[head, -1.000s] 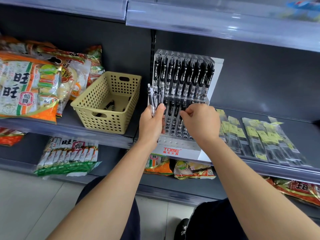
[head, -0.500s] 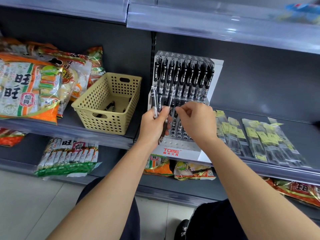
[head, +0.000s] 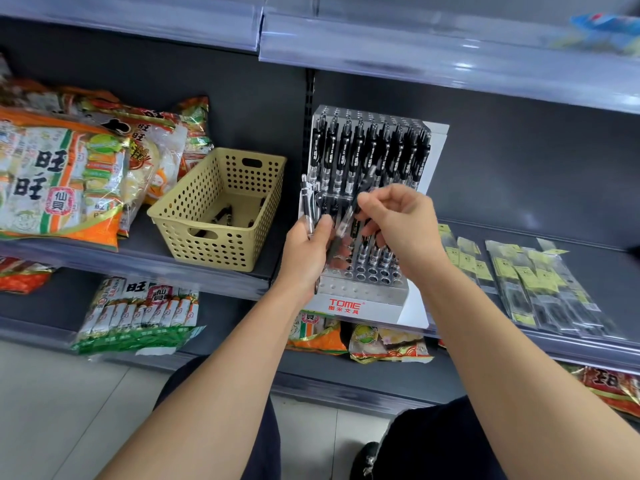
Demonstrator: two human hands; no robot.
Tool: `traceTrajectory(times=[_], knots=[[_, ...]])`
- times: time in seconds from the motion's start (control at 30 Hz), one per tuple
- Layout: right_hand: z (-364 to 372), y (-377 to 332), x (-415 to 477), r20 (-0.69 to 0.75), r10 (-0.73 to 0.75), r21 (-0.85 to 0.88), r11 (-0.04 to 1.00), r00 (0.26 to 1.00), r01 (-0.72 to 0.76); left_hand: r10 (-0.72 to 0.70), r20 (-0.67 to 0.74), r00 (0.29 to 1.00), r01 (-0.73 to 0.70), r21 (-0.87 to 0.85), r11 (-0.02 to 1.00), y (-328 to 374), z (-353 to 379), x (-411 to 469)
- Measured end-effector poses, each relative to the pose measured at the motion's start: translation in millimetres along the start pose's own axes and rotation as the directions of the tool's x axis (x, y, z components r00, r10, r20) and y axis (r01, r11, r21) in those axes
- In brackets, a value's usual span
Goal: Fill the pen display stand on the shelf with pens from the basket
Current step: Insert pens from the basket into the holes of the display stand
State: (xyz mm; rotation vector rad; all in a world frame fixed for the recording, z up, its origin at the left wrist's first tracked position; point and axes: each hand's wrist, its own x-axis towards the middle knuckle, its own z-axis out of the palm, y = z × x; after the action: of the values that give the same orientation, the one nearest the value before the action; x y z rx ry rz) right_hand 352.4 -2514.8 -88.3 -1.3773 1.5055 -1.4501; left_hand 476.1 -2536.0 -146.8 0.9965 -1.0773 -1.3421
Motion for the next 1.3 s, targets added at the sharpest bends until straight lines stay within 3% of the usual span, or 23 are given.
traceTrajectory(times=[0.13,0.3,0.87,1.17,1.3], knots=[[-0.3,0.4,2.4,-0.199,-0.192,-0.273,0.953,0.961,0.133,0.111,-0.130,0.985,-0.087,0.175,0.981,-4.4,-3.3,4.5],[4.5,3.5,-4.9,-0.181,-0.385,-0.544,0.806,0.905,0.234,0.148,-0.170,0.974,-0.107,0.227,0.968,-6.4,-6.1,6.8],[17.7,26.3,-3.0,0.003,-0.192,-0.827,0.551,0.981,0.110,0.157,-0.125,0.980,-0.136,0.163,0.977,-3.2,-7.0,3.9],[17.6,29.6,-3.1,0.017,-0.200,-0.837,0.533,0.980,0.123,0.131,-0.055,0.990,-0.126,0.086,0.988,-2.8,-5.7,2.1],[15.2,28.0,-5.9,-0.007,-0.231,-0.786,0.603,0.973,0.137,0.110,-0.008,0.994,-0.109,0.068,0.992,0.9,-5.2,-2.2]])
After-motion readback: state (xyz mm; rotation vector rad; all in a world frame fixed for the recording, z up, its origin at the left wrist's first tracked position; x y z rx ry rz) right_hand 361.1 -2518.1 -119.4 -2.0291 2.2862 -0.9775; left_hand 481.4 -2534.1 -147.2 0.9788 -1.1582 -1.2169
